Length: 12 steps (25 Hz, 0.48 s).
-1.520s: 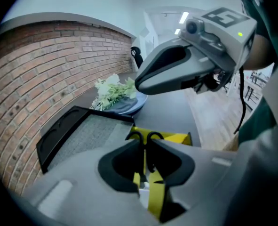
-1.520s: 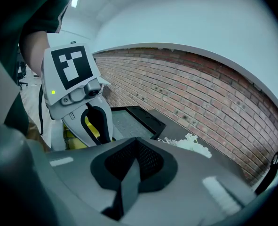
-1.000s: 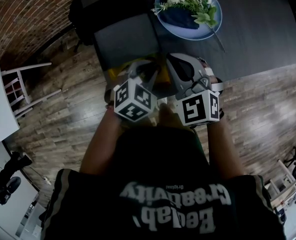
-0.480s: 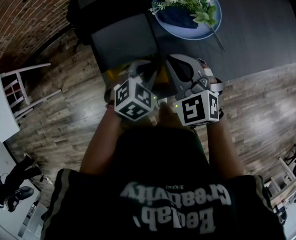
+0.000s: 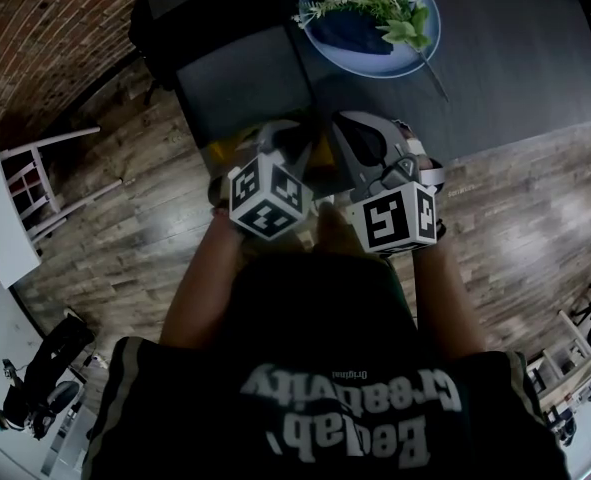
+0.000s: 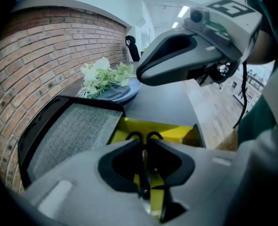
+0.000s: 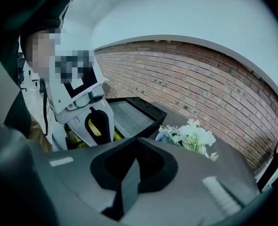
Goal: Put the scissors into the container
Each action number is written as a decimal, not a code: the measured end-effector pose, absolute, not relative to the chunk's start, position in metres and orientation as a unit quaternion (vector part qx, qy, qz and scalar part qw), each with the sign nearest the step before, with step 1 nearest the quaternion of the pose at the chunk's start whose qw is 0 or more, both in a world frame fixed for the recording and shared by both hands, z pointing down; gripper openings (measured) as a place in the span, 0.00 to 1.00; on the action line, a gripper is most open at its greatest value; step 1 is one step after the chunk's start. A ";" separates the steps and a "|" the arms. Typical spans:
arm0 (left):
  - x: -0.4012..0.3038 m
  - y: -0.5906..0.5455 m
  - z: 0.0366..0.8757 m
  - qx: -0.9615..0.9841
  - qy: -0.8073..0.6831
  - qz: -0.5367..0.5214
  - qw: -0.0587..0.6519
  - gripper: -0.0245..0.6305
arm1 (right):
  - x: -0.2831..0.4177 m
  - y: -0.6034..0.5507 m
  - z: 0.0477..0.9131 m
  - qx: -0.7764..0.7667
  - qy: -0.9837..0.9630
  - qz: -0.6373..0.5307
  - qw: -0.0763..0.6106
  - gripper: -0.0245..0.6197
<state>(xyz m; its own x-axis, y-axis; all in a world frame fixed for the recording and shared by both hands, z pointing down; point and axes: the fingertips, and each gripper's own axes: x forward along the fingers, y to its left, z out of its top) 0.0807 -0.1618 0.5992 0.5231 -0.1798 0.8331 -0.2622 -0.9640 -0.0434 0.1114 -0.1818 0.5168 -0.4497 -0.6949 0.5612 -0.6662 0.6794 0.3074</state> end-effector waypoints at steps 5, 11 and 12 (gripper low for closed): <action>0.081 -0.161 0.604 0.869 -0.124 0.477 0.047 0.16 | 0.113 -0.180 0.519 0.403 -0.850 -0.017 0.339 0.05; 0.082 -0.158 0.610 0.866 -0.118 0.483 0.053 0.16 | 0.113 -0.178 0.520 0.403 -0.851 -0.012 0.337 0.05; 0.082 -0.158 0.610 0.866 -0.118 0.484 0.054 0.16 | 0.112 -0.178 0.521 0.402 -0.851 -0.012 0.338 0.05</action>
<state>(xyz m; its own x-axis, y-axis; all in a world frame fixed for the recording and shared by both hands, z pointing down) 0.0820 -0.1578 0.6104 0.5043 -0.1514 0.8501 -0.2560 -0.9665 -0.0202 0.1122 -0.1782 0.5206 -0.4484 -0.6926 0.5650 -0.6766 0.6761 0.2918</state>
